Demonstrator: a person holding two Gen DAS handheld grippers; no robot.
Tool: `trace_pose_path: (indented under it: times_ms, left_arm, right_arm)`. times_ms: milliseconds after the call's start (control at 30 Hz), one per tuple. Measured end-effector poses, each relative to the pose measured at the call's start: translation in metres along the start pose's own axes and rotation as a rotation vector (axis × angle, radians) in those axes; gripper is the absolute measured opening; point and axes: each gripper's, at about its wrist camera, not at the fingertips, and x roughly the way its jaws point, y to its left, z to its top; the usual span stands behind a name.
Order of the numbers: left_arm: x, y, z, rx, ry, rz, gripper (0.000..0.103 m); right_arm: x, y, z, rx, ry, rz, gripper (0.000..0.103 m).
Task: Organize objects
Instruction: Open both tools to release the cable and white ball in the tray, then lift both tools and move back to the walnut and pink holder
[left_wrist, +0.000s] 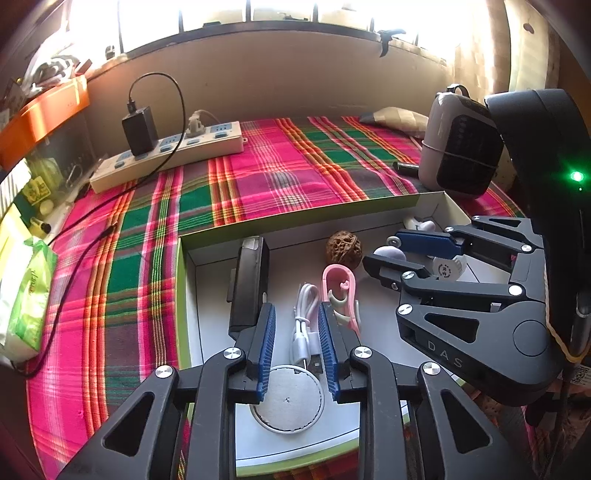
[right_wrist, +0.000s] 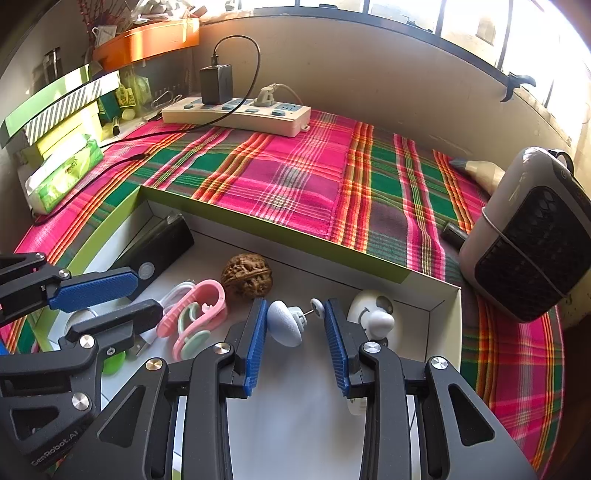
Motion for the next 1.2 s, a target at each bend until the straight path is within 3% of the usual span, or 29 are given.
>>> trace_pose_path:
  times_ms: [167,267,1200]
  left_arm:
    - [-0.004,0.001,0.000,-0.005,-0.009,0.007,0.024]
    - [-0.006,0.001,-0.002,-0.008,-0.011,0.012,0.025]
    - [-0.030,0.001,-0.015,-0.058,-0.038,-0.005,0.035]
  right_arm:
    - [-0.003,-0.001,-0.001,0.008,-0.006,-0.002,0.034]
    - [-0.005,-0.002,-0.001,0.013,-0.012,0.005,0.044]
    - [-0.046,-0.007,-0.020,0.068,-0.085,0.008,0.044]
